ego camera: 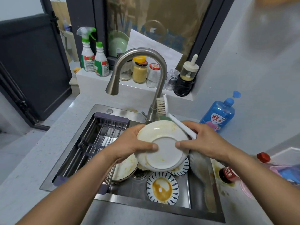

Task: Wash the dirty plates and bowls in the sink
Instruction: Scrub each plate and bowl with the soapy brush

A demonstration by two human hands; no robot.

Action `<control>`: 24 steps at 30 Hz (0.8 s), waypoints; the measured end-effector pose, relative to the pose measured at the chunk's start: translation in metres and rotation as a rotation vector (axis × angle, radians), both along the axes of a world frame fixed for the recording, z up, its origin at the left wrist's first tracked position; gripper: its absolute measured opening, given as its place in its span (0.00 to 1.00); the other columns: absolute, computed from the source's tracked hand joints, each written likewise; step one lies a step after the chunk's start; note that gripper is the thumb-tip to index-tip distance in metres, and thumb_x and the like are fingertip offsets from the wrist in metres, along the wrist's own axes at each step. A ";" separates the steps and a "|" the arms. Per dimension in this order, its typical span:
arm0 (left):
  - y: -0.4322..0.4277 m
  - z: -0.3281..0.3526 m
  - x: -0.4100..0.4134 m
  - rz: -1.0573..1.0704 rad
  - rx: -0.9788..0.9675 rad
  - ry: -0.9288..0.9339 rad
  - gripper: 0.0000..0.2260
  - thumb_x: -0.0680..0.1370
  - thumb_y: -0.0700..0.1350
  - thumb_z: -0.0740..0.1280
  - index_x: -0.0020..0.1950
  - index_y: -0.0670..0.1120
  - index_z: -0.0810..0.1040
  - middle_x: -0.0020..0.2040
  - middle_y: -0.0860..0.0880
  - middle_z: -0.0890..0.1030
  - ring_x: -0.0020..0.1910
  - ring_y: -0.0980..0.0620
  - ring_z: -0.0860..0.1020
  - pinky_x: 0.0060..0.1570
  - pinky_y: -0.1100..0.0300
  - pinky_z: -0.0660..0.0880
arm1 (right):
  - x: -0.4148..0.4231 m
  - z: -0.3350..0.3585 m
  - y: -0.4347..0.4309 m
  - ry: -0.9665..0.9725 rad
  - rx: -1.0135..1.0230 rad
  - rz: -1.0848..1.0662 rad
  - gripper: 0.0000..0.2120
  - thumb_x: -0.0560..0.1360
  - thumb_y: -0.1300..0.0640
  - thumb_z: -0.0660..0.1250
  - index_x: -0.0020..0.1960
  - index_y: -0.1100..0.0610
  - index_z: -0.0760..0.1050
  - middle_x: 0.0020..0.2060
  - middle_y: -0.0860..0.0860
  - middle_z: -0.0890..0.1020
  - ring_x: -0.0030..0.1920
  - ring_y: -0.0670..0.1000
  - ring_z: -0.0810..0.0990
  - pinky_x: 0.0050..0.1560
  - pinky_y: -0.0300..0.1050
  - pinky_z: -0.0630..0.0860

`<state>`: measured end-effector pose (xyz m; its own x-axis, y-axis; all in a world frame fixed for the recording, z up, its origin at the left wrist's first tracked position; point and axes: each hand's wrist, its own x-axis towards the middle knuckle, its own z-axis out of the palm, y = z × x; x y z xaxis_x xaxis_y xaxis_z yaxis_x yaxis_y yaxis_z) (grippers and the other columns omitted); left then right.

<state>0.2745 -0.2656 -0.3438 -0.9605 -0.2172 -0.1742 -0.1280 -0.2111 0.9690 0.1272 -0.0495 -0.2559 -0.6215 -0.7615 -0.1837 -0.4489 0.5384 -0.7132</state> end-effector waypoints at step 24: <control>0.025 -0.038 -0.011 0.342 0.159 -0.090 0.32 0.62 0.37 0.81 0.65 0.48 0.78 0.54 0.46 0.86 0.55 0.43 0.84 0.57 0.42 0.81 | 0.000 0.029 0.021 0.784 0.546 0.233 0.20 0.82 0.34 0.46 0.73 0.26 0.58 0.57 0.42 0.81 0.56 0.48 0.78 0.48 0.46 0.74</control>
<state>0.2635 -0.2407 -0.3819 -0.8168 -0.4856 -0.3114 -0.1072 -0.4027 0.9090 0.1273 -0.0282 -0.2265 -0.5630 -0.8135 -0.1462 -0.8253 0.5437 0.1527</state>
